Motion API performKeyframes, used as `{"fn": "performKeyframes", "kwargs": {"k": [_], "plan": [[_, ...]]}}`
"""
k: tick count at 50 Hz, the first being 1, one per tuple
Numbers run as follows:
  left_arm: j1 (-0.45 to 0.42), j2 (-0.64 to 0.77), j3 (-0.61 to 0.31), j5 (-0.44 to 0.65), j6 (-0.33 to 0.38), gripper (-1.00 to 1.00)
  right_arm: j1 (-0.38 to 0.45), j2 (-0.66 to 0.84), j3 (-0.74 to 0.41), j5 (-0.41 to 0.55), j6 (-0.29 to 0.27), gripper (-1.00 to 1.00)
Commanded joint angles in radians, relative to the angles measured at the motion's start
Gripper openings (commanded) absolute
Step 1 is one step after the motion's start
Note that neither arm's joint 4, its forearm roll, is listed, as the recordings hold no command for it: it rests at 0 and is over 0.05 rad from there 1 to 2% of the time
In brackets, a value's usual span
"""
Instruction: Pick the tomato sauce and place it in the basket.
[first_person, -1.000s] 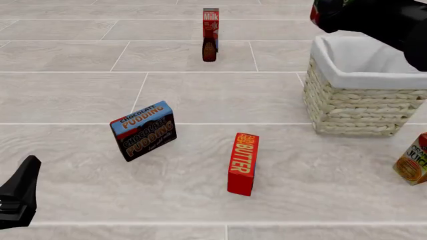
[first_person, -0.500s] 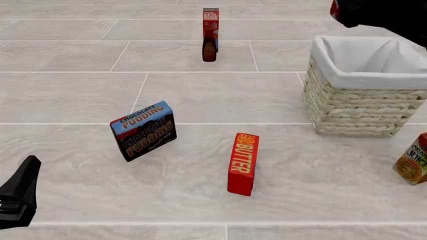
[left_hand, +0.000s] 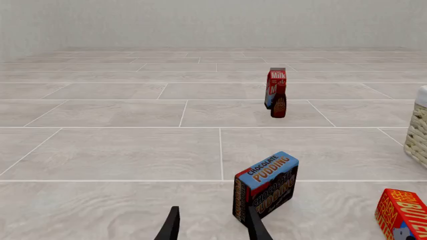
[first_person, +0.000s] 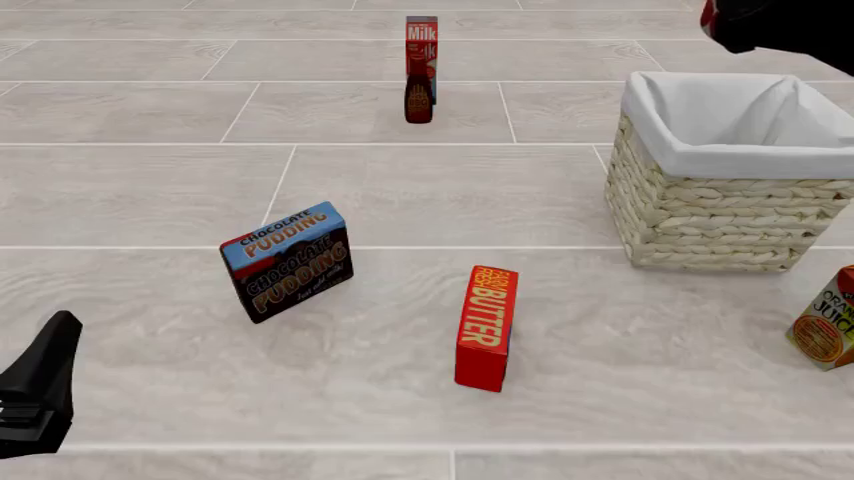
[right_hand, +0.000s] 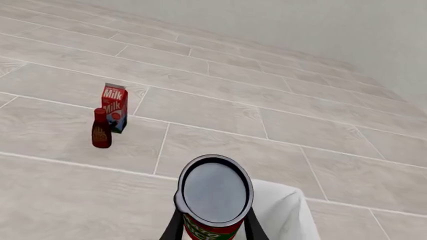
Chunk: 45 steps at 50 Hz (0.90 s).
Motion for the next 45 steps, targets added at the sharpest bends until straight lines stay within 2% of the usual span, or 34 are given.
{"fn": "performKeyframes", "kwargs": {"k": [1, 13, 45], "plan": [[0.0, 0.0, 0.0, 0.0, 0.0, 1.0, -0.04, -0.001, 0.006, -0.005, 0.019, -1.0], [0.0, 0.0, 0.0, 0.0, 0.0, 1.0, -0.064, 0.005, 0.013, -0.016, 0.013, -1.0], [0.0, 0.0, 0.0, 0.0, 0.0, 1.0, -0.139, 0.065, 0.013, -0.045, 0.043, -1.0]]}}
